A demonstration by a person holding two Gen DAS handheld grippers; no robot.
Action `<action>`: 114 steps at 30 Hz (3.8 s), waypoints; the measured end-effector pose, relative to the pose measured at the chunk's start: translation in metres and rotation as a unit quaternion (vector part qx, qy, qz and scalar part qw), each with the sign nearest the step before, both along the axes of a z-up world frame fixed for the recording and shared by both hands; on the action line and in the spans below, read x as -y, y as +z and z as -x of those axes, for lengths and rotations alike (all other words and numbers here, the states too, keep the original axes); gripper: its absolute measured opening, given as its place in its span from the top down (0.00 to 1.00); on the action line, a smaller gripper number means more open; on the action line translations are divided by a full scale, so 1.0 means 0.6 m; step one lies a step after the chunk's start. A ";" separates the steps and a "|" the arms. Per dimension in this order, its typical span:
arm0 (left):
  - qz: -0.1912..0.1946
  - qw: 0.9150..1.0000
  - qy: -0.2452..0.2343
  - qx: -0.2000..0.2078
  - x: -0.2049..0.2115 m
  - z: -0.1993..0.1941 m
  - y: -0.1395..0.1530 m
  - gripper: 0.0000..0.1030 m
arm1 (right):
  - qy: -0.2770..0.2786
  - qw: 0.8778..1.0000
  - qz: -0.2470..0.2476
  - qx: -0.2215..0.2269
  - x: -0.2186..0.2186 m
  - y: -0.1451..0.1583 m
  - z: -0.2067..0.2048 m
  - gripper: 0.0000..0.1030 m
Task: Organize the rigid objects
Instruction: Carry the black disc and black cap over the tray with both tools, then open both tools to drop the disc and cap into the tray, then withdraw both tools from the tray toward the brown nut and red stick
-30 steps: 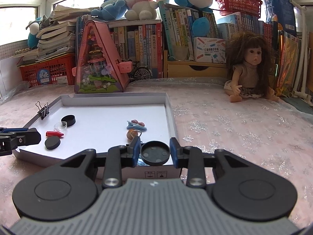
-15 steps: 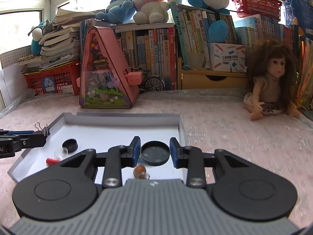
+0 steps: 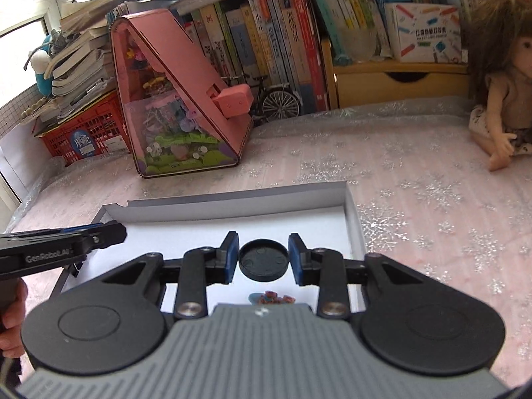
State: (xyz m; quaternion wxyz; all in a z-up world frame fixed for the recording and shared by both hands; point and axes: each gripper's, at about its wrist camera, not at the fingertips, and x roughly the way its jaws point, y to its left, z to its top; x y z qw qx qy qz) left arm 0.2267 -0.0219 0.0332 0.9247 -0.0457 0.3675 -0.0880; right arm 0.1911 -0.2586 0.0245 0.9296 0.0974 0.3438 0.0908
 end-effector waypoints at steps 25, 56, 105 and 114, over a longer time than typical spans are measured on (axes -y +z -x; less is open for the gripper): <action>-0.046 0.999 -0.008 -0.002 0.027 -0.022 -0.052 0.70 | 0.016 0.998 0.060 -0.005 -0.037 -0.039 -0.015 0.64; -0.080 0.993 -0.052 0.072 0.046 0.075 0.011 0.55 | 0.015 0.995 0.085 0.057 -0.048 0.006 0.060 0.32; -0.012 0.989 -0.125 0.081 0.025 0.354 -0.011 0.55 | 0.106 0.979 0.112 0.134 -0.052 0.008 0.313 0.31; -0.027 0.984 -0.152 0.086 0.036 0.382 -0.034 0.55 | 0.147 0.973 0.126 0.125 -0.038 -0.013 0.342 0.51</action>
